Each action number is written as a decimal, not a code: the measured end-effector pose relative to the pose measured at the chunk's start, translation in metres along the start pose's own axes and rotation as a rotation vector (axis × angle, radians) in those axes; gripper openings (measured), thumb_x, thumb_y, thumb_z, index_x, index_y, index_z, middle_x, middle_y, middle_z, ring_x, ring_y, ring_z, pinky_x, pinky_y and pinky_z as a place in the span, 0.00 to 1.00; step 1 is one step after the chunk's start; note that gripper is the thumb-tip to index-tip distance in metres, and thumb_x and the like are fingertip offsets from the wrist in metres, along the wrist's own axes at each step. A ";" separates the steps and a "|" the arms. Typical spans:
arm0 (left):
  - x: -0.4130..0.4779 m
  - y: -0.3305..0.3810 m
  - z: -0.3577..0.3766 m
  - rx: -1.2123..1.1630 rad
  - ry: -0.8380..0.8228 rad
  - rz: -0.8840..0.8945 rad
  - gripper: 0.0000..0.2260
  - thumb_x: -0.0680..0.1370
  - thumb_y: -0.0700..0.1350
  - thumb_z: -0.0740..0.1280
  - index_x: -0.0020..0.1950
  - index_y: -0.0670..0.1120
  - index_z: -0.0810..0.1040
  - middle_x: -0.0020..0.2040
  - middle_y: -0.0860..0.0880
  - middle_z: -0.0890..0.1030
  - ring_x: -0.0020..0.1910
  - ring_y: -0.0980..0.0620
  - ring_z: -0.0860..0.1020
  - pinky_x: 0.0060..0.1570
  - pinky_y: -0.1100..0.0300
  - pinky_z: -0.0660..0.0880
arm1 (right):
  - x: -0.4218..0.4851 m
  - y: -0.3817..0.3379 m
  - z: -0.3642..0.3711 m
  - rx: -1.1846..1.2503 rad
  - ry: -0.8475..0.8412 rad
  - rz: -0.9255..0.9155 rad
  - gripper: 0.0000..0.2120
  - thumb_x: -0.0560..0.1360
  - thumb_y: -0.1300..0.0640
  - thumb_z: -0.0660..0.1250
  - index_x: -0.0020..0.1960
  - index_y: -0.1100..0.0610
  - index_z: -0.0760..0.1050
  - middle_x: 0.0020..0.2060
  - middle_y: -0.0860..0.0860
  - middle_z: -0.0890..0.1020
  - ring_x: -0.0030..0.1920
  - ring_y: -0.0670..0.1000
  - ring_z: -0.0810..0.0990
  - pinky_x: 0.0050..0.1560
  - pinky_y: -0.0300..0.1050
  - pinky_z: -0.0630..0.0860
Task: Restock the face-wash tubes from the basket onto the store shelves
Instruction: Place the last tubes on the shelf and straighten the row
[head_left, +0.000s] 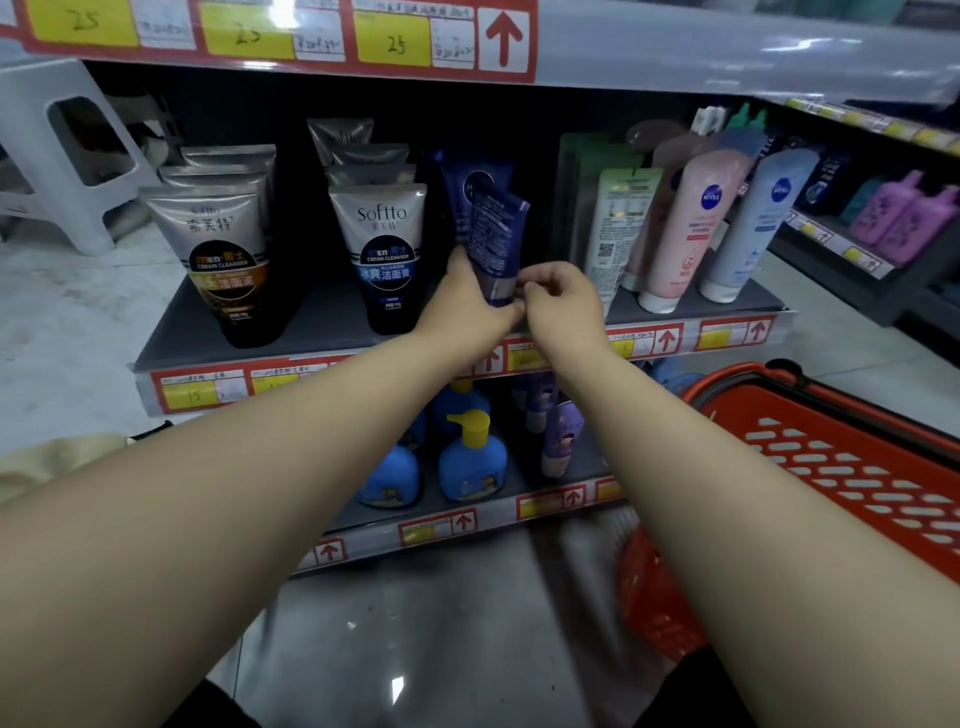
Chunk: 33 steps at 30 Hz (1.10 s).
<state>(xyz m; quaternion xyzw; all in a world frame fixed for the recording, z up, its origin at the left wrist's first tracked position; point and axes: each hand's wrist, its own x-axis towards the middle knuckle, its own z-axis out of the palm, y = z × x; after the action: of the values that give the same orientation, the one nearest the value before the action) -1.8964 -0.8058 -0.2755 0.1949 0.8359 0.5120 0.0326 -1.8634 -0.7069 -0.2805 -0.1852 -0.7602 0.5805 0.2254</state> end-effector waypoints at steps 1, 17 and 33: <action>0.001 0.000 0.000 -0.017 0.002 -0.016 0.35 0.71 0.46 0.72 0.72 0.44 0.56 0.60 0.50 0.74 0.58 0.52 0.75 0.56 0.61 0.70 | -0.001 -0.001 -0.002 -0.013 -0.006 -0.002 0.09 0.78 0.65 0.58 0.50 0.57 0.77 0.46 0.50 0.80 0.47 0.47 0.78 0.49 0.38 0.76; 0.005 0.005 0.004 -0.023 0.100 -0.085 0.16 0.82 0.45 0.58 0.69 0.44 0.66 0.64 0.45 0.75 0.61 0.47 0.74 0.53 0.62 0.67 | 0.009 0.004 -0.003 -0.031 -0.124 -0.008 0.23 0.77 0.61 0.65 0.70 0.60 0.65 0.61 0.54 0.78 0.62 0.51 0.76 0.64 0.45 0.72; 0.000 0.002 0.004 0.024 0.103 -0.099 0.16 0.82 0.43 0.57 0.69 0.44 0.67 0.65 0.44 0.74 0.62 0.47 0.73 0.54 0.60 0.67 | 0.010 0.009 0.004 -0.165 -0.083 -0.086 0.22 0.73 0.57 0.71 0.64 0.59 0.69 0.50 0.50 0.78 0.52 0.48 0.78 0.57 0.44 0.75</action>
<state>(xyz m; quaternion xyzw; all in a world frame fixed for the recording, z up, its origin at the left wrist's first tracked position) -1.8952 -0.8016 -0.2751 0.1270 0.8511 0.5092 0.0127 -1.8738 -0.7024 -0.2889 -0.1460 -0.8213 0.5128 0.2027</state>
